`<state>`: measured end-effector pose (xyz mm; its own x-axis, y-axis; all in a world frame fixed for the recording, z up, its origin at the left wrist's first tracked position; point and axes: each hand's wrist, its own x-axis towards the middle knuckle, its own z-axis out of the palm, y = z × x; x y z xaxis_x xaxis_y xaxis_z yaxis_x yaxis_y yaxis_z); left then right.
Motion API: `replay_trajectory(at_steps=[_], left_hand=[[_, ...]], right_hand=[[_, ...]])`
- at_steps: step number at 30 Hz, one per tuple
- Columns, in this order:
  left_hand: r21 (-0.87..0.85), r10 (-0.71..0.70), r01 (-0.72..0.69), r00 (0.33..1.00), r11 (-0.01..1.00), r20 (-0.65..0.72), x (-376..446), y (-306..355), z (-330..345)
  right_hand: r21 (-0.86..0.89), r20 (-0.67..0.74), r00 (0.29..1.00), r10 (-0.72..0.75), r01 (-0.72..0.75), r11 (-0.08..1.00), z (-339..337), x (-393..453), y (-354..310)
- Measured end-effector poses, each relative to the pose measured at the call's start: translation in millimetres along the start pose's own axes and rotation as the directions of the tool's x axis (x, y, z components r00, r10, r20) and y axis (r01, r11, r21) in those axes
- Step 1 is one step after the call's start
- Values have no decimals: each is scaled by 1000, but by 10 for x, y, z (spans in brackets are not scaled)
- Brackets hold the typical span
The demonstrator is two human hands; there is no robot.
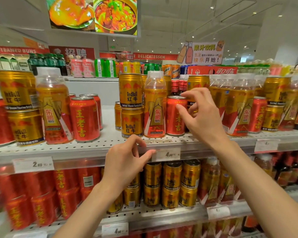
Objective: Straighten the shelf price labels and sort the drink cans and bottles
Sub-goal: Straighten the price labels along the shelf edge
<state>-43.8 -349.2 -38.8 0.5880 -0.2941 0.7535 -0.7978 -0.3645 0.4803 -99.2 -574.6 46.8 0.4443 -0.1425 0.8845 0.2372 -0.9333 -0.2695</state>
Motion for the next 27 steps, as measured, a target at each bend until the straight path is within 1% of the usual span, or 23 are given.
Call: replay_trajectory(at_steps=[3,8,10,13,15,20,22,27], left_hand=[[-14,-4,4,1000,1000,6,3,13,-17],[-43,-19,20,1000,999,25,6,24,-35],[-54,-25,27,999,998,34,5,23,-41],[-63,-39,41,998,997,43,6,21,-47],[-73,-52,56,997,996,52,11,23,-51],[-77,-66,72,995,994,72,19,25,-54],[-69,-61,66,996,995,71,19,22,-57],[-52,-66,70,996,996,65,19,22,-47]], right_hand=[[-2,4,999,-45,45,999,71,121,-100],[63,27,984,-177,175,983,274,347,-439],[50,32,973,-229,227,973,338,436,-541],[44,84,959,-269,266,963,392,577,-644],[57,138,958,-251,245,968,386,669,-711],[96,288,951,-117,93,991,306,806,-789],[99,303,947,-106,79,992,294,792,-802],[95,288,953,-91,66,993,328,774,-812]])
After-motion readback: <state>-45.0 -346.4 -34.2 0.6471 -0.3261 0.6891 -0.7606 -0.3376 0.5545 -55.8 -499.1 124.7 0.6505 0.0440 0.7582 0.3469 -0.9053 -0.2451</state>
